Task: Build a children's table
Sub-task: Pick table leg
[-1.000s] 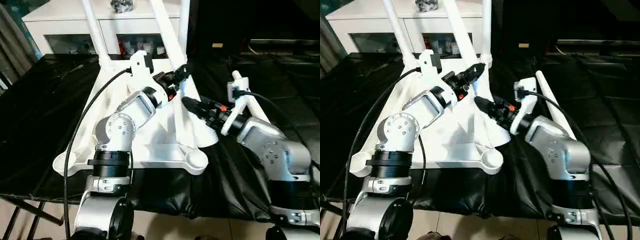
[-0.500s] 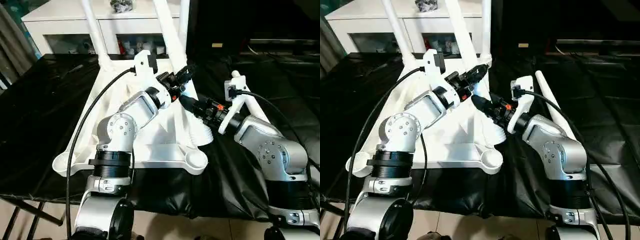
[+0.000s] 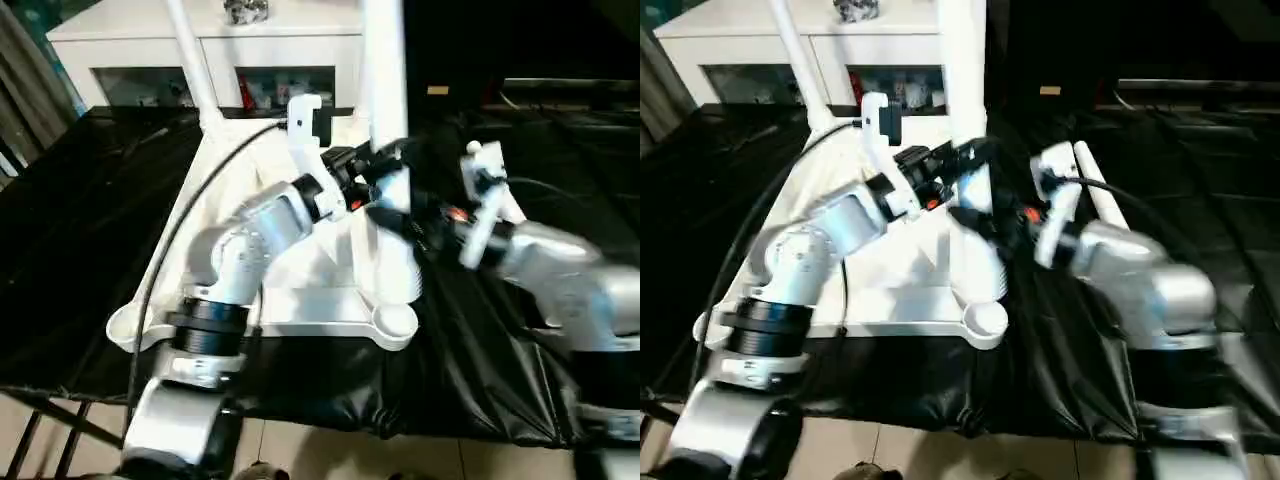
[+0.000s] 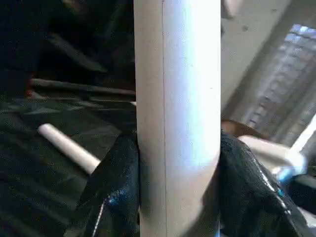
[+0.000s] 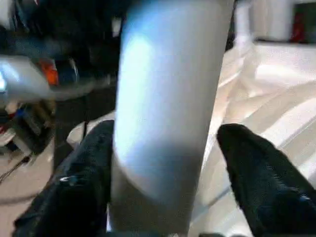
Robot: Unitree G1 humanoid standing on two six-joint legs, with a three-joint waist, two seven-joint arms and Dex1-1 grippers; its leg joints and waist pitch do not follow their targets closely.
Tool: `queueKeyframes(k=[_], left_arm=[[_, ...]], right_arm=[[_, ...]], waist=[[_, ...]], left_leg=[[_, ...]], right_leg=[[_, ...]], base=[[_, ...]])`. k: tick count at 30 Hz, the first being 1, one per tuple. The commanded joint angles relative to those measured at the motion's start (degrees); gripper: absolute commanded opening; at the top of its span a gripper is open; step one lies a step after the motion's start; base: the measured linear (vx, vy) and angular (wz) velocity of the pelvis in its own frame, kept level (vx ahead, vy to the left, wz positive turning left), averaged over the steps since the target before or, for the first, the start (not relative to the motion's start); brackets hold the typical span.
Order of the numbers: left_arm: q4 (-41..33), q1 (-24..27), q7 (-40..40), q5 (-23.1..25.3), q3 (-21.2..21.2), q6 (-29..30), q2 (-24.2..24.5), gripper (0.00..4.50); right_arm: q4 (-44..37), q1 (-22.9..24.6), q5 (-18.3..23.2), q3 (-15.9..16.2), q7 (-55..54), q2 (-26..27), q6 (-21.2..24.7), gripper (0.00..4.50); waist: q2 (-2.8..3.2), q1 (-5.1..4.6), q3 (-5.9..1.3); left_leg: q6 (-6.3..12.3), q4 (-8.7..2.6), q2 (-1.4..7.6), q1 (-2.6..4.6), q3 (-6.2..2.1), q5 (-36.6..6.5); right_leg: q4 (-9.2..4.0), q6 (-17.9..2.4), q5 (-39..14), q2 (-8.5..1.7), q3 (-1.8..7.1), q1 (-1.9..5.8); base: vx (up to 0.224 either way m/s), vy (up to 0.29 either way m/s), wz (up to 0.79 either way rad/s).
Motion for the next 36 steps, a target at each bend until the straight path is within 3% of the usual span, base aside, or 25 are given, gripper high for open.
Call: queueKeyframes(k=[1,5,8,13,28,29,33,34,36], left_arm=[[-1.6,-0.4,-1.9,-0.7,-0.3,-0.4,0.9,1.85],[-2.7,0.1,-5.1,-2.4,-0.7,-0.2,1.7,1.85],[-4.0,1.0,-6.5,-3.2,-1.5,1.1,2.2,1.85],[-4.5,1.5,-8.5,-2.8,-1.9,1.6,2.7,1.85],[-5.4,1.8,-11.3,-2.7,-3.2,2.2,4.1,1.85],[-5.5,1.8,-11.4,-2.8,-3.4,2.3,4.1,1.85],[-6.2,2.3,-12.2,-2.9,-4.1,2.7,4.2,1.85],[-6.3,2.4,-12.3,-2.8,-4.3,2.7,4.2,1.85],[-6.3,2.5,-12.4,-2.7,-4.4,2.6,4.2,1.85]], right_arm=[[-0.7,-0.1,0.8,1.1,1.7,-0.9,0.7,3.8],[0.4,-0.8,0.9,2.4,4.9,-2.9,0.6,4.14],[0.4,-1.2,1.1,3.6,7.0,-3.9,0.9,4.31],[0.3,-1.6,0.9,5.7,10.5,-5.9,1.7,4.32],[0.6,-1.9,1.6,8.1,15.0,-8.2,3.1,4.32],[0.7,-1.8,1.5,8.2,15.0,-8.2,3.1,4.05],[1.2,-1.9,1.6,8.3,15.2,-8.1,3.3,3.93],[1.2,-1.9,1.7,8.3,15.3,-8.1,3.3,3.65],[1.3,-1.9,1.7,8.4,15.4,-8.0,3.4,3.57]], waist=[[-1.78,0.26,-4.06],[-1.86,0.29,-4.08],[-1.78,0.36,-4.15],[-2.03,0.42,-4.16],[-1.86,0.44,-4.21],[-1.9,0.43,-4.22],[-1.9,0.43,-4.22],[-1.85,0.47,-4.22],[-1.85,0.49,-4.21]], left_leg=[[4.33,-3.28,2.02,0.65,-1.08,-7.3],[4.13,-3.27,2.08,0.8,-1.07,-7.6],[4.62,-3.17,2.21,0.76,-1.05,-6.8],[4.96,-3.11,2.24,0.75,-1.06,-6.4],[4.53,-3.04,2.22,0.79,-1.11,-6.9],[4.58,-3.02,2.2,0.78,-1.11,-6.8],[4.58,-3.0,2.22,0.79,-1.1,-6.8],[4.59,-3.02,2.25,0.81,-1.12,-6.8],[4.53,-3.01,2.24,0.8,-1.11,-6.9]], right_leg=[[-4.2,-10.6,-15.9,-2.62,1.83,3.49],[-4.23,-10.5,-17.0,-2.62,1.85,3.39],[-3.91,-11.5,-14.8,-2.6,1.93,3.38],[-3.85,-11.7,-14.9,-2.61,1.94,3.49],[-3.78,-11.9,-14.8,-2.53,1.92,3.52],[-3.76,-12.0,-14.6,-2.55,1.92,3.53],[-3.78,-12.0,-14.9,-2.53,1.92,3.51],[-3.76,-12.1,-14.9,-2.57,1.91,3.5],[-3.77,-12.1,-15.0,-2.54,1.91,3.51]], base=[[0.0,0.0,0.0],[0.0,0.0,0.0],[0.0,0.0,0.0],[0.0,0.0,0.0],[0.0,0.0,0.0],[0.0,0.0,0.0],[0.0,0.0,0.0],[0.0,0.0,0.0],[0.0,0.0,0.0]])
